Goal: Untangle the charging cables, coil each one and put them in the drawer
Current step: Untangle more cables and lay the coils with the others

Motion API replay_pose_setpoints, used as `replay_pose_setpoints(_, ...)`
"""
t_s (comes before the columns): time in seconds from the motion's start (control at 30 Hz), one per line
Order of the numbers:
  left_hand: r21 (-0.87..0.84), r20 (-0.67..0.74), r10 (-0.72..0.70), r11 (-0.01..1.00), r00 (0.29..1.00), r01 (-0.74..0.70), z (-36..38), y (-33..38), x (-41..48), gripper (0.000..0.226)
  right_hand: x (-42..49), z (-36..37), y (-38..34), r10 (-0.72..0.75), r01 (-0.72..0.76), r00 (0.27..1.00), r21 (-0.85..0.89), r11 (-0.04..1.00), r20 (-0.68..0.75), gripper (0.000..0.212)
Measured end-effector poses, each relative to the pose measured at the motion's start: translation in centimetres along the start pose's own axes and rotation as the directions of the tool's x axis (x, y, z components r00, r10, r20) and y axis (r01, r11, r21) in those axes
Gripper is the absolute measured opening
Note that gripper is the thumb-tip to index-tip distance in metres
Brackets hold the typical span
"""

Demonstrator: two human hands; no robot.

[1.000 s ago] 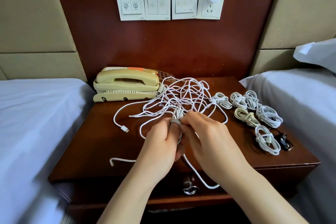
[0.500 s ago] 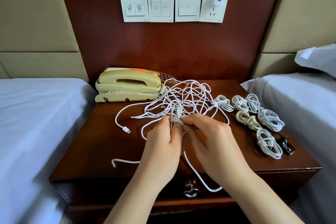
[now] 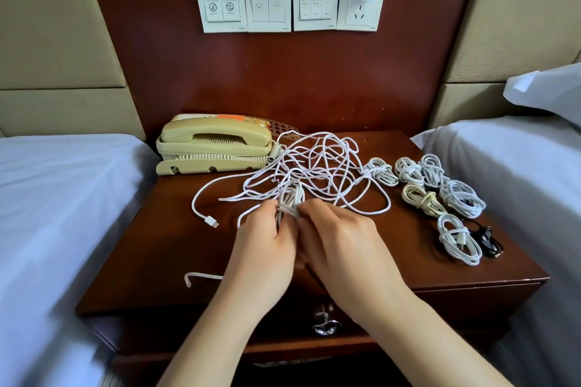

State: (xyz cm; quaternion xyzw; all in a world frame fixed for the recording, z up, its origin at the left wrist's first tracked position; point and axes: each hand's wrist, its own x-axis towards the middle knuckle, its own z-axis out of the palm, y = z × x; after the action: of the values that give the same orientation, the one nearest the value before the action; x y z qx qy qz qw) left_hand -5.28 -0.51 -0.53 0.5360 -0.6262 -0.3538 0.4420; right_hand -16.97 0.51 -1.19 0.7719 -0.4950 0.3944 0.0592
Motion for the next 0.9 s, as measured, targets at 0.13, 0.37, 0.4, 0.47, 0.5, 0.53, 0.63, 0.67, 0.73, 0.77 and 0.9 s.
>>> replay_pose_setpoints(0.13,-0.103,0.033,-0.051,0.993,0.998,0.054,-0.2,-0.2,0.0,0.025,-0.3,0.7,0.3,0.035,-0.034,0.999,0.085,0.996,-0.009,0.031)
replay_pose_setpoints(0.37,-0.327,0.125,-0.108,0.934,0.986,0.144,-0.1,0.7,-0.3,0.034,0.0,0.9,0.5,0.033,-0.031,0.998,0.025,0.999,-0.048,0.027)
replay_pose_setpoints(0.4,-0.31,0.128,-0.101,0.941,0.987,0.137,0.0,0.7,-0.3,0.033,0.0,0.9,0.6,0.031,-0.03,0.998,0.009,0.999,-0.047,0.026)
replay_pose_setpoints(0.47,-0.244,0.111,-0.101,0.962,0.989,0.126,0.3,0.2,-0.4,0.031,0.2,1.1,0.9,-0.003,0.0,0.999,-0.076,0.997,-0.045,0.016)
replay_pose_setpoints(0.5,-0.198,0.098,-0.101,0.973,0.99,0.119,0.3,-0.1,-0.4,0.03,0.3,1.3,1.0,-0.031,0.026,0.999,-0.122,0.992,-0.035,0.018)
replay_pose_setpoints(0.53,-0.153,0.091,-0.095,0.982,0.991,0.108,0.3,-0.3,-0.4,0.029,0.3,1.5,1.2,-0.054,0.052,0.998,-0.142,0.989,-0.015,0.026)
replay_pose_setpoints(0.63,-0.078,0.077,-0.081,0.993,0.994,0.087,0.0,-0.6,-0.4,0.03,0.6,1.9,1.2,-0.087,0.086,0.996,-0.143,0.986,-0.001,0.038)
replay_pose_setpoints(0.67,-0.074,0.064,-0.079,0.994,0.995,0.084,-0.2,-0.7,-0.4,0.027,0.8,1.8,1.1,-0.088,0.087,0.996,-0.164,0.983,0.002,0.038)
replay_pose_setpoints(0.73,-0.079,0.057,-0.072,0.994,0.996,0.077,-0.4,-0.5,-0.3,0.03,0.9,1.7,1.3,-0.106,0.108,0.994,-0.161,0.981,0.023,0.031)
replay_pose_setpoints(0.77,-0.073,0.063,-0.066,0.995,0.996,0.071,-0.5,-0.5,-0.2,0.031,0.9,1.6,1.5,-0.109,0.113,0.993,-0.107,0.988,0.038,0.026)
replay_pose_setpoints(0.9,-0.113,0.128,-0.073,0.99,0.989,0.088,-0.6,0.0,-0.3,0.032,0.9,0.5,2.0,-0.071,0.049,0.993,0.213,0.976,0.095,0.024)
